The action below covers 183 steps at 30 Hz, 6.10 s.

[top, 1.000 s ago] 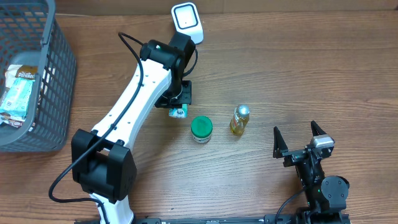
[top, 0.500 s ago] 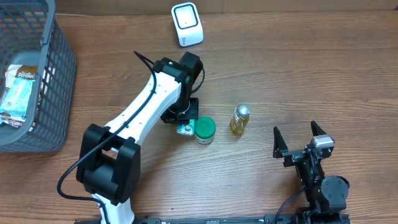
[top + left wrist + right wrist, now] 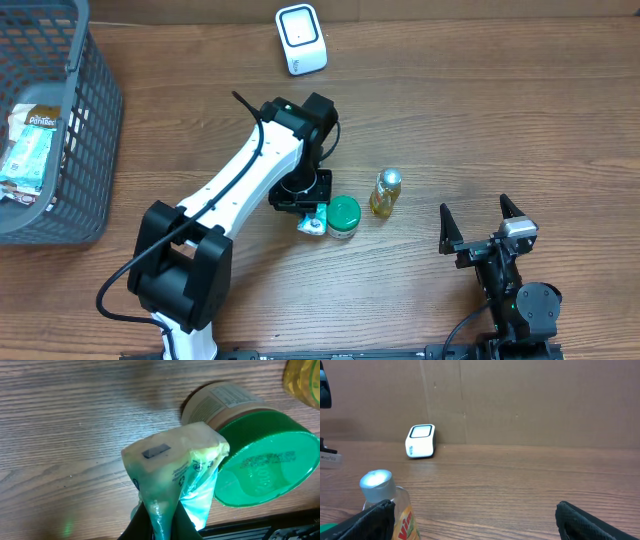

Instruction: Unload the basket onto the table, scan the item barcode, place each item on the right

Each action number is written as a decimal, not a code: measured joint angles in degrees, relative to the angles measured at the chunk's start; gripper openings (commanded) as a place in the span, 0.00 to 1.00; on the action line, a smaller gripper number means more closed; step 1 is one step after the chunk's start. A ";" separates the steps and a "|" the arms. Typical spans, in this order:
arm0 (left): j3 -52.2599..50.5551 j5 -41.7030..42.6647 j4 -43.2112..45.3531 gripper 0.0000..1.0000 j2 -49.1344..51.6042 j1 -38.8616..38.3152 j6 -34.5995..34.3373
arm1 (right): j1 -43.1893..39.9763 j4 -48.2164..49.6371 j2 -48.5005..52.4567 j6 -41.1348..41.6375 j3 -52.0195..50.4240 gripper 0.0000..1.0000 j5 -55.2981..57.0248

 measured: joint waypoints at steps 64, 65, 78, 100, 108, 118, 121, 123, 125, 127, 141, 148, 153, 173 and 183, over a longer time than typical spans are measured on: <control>-13.18 -3.63 8.76 0.05 0.00 2.19 -2.67 | 0.00 0.00 0.00 -0.02 0.00 1.00 0.00; -13.18 -5.33 8.98 0.07 0.00 2.29 -3.10 | 0.00 0.00 0.00 -0.02 0.00 1.00 0.00; -13.18 -12.20 16.35 0.45 0.00 2.95 -4.35 | 0.00 0.00 0.00 -0.02 0.00 1.00 0.00; -13.18 7.48 12.46 0.50 0.00 15.54 16.28 | 0.00 0.00 0.00 -0.02 0.00 1.00 0.00; -17.25 7.48 17.46 0.38 0.00 15.02 14.99 | 0.00 0.00 0.00 -0.02 0.00 1.00 0.02; -20.68 8.76 21.79 0.04 -0.04 15.02 13.64 | 0.00 0.00 0.00 -0.02 0.00 1.00 0.00; -20.68 9.01 21.40 0.04 -0.15 15.02 13.62 | 0.00 0.00 0.00 -0.02 0.00 1.00 0.00; -20.31 8.72 19.80 0.04 -0.15 15.02 13.60 | 0.00 0.00 0.00 0.00 0.00 1.00 0.00; -19.37 7.67 17.53 0.04 -0.15 15.02 13.57 | 0.00 -0.02 0.00 -0.02 0.00 1.00 0.00; -17.35 5.38 15.26 0.04 -0.15 14.95 13.00 | 0.00 0.00 0.00 -0.02 0.00 1.00 0.00; -8.00 -35.67 -0.13 0.04 -2.21 1.49 -10.23 | 0.00 0.00 0.00 -0.02 0.00 1.00 0.00; -8.37 -46.16 -3.74 0.04 5.03 -0.59 -17.33 | 0.00 0.00 0.00 -0.04 0.00 1.00 0.00; -8.39 -49.20 -2.75 0.04 9.60 -0.59 -19.32 | 0.00 0.02 0.00 0.02 0.00 1.00 -0.02; -7.85 -51.08 -5.20 0.12 14.47 -0.59 -20.79 | 0.00 0.00 0.00 0.00 0.00 1.00 0.00; -6.27 -49.44 -5.09 0.17 14.47 -0.59 -20.79 | 0.00 0.00 0.00 0.00 0.00 1.00 0.00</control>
